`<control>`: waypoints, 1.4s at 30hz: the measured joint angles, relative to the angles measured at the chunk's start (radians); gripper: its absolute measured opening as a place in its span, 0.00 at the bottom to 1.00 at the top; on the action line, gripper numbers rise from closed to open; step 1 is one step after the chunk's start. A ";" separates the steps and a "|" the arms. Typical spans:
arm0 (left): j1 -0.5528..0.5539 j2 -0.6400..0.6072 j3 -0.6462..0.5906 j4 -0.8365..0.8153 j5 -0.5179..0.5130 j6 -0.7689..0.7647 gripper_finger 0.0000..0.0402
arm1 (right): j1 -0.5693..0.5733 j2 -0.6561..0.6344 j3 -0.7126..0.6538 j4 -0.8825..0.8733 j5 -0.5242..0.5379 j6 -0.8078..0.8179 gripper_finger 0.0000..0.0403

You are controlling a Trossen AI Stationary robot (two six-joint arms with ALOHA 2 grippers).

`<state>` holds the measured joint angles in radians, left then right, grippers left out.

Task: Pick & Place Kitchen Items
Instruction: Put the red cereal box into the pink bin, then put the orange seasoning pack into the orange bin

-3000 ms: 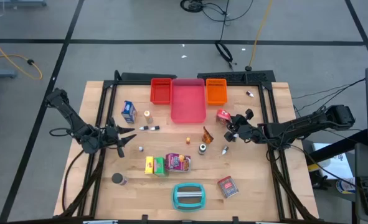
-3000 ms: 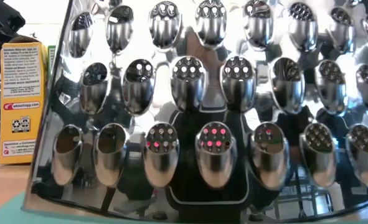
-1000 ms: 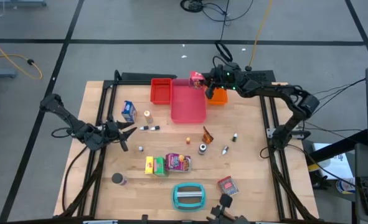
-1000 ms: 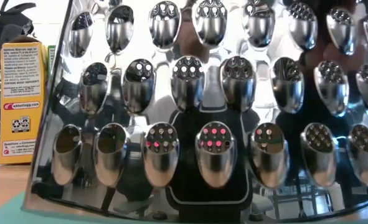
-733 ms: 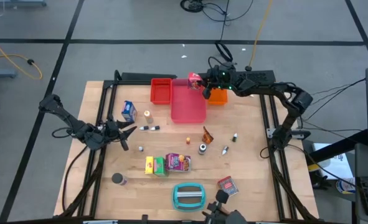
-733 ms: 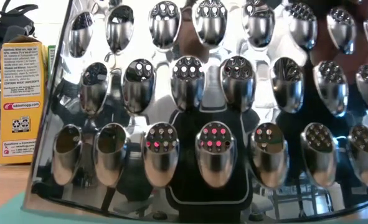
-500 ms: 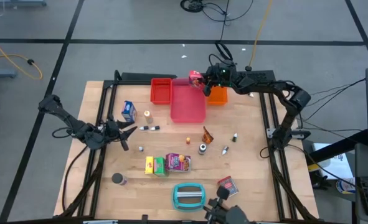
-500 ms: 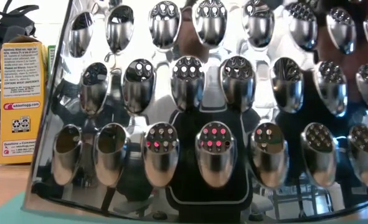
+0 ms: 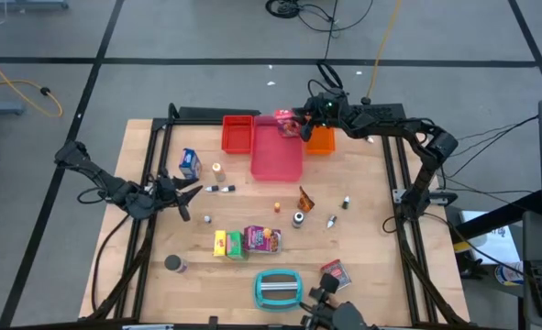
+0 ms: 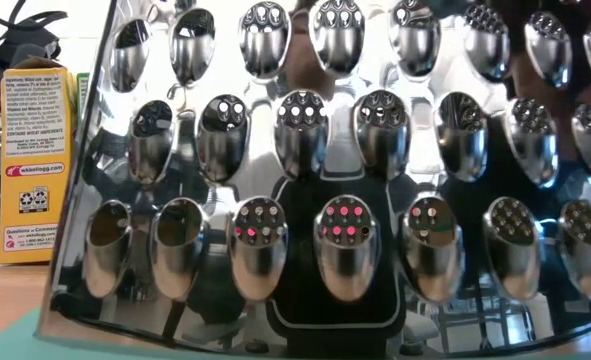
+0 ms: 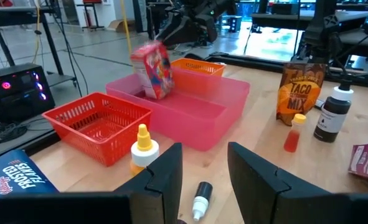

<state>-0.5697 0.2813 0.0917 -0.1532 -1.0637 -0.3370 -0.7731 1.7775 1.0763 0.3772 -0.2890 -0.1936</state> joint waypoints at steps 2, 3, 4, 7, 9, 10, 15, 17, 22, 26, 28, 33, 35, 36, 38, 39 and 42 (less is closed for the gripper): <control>0.000 0.000 0.000 0.000 0.000 0.000 0.32 | 0.000 0.000 0.000 0.001 0.002 0.000 0.42; 0.000 0.000 0.000 0.000 0.000 0.000 0.32 | 0.000 0.000 0.000 0.000 0.005 0.000 0.43; 0.000 0.000 0.000 0.000 0.000 0.000 0.32 | 0.000 0.000 0.000 0.000 0.005 0.001 0.45; 0.000 0.000 0.000 0.000 0.000 0.000 0.32 | 0.000 0.000 0.000 0.006 0.005 -0.002 0.47; 0.000 0.000 0.000 0.000 0.000 0.000 0.32 | 0.002 -0.004 0.000 0.014 0.006 0.000 0.47; 0.000 0.000 0.000 0.000 0.000 0.000 0.32 | 0.003 -0.015 0.000 0.005 0.006 0.001 0.47; 0.000 0.000 0.000 0.000 0.001 0.000 0.32 | 0.009 -0.092 0.000 -0.064 0.006 -0.001 0.46; 0.000 0.000 0.000 0.000 0.001 0.000 0.32 | 0.018 -0.143 0.000 -0.115 0.005 -0.001 0.46; 0.000 0.000 0.000 -0.002 0.001 0.001 0.32 | 0.083 -0.272 0.001 -0.302 0.003 -0.011 0.46; 0.000 0.000 0.000 -0.003 0.001 0.001 0.32 | 0.177 -0.360 0.000 -0.458 0.001 -0.012 0.46; 0.000 0.000 0.000 -0.003 0.000 0.000 0.32 | 0.229 -0.387 0.000 -0.530 0.001 -0.010 0.46; 0.000 0.000 0.000 -0.003 0.001 -0.006 0.32 | 0.355 -0.435 -0.004 -0.682 0.002 0.024 0.46; 0.000 0.000 0.000 -0.003 0.001 -0.008 0.32 | 0.400 -0.444 -0.024 -0.709 0.004 0.047 0.45; 0.000 0.000 0.000 -0.003 0.001 -0.008 0.32 | 0.421 -0.448 -0.042 -0.715 0.008 0.063 0.45; 0.000 0.000 0.000 -0.003 0.000 -0.008 0.32 | 0.463 -0.457 -0.071 -0.728 0.032 0.088 0.45; 0.000 0.000 0.000 -0.003 0.001 -0.008 0.32 | 0.482 -0.463 -0.082 -0.733 0.053 0.099 0.45; 0.000 0.000 0.000 -0.003 0.001 -0.013 0.32 | 0.531 -0.477 -0.123 -0.735 0.111 0.150 0.45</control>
<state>-0.5697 0.2813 0.0917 -0.1562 -1.0630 -0.3496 -0.2418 1.3005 0.9531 -0.3582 -0.1775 -0.0435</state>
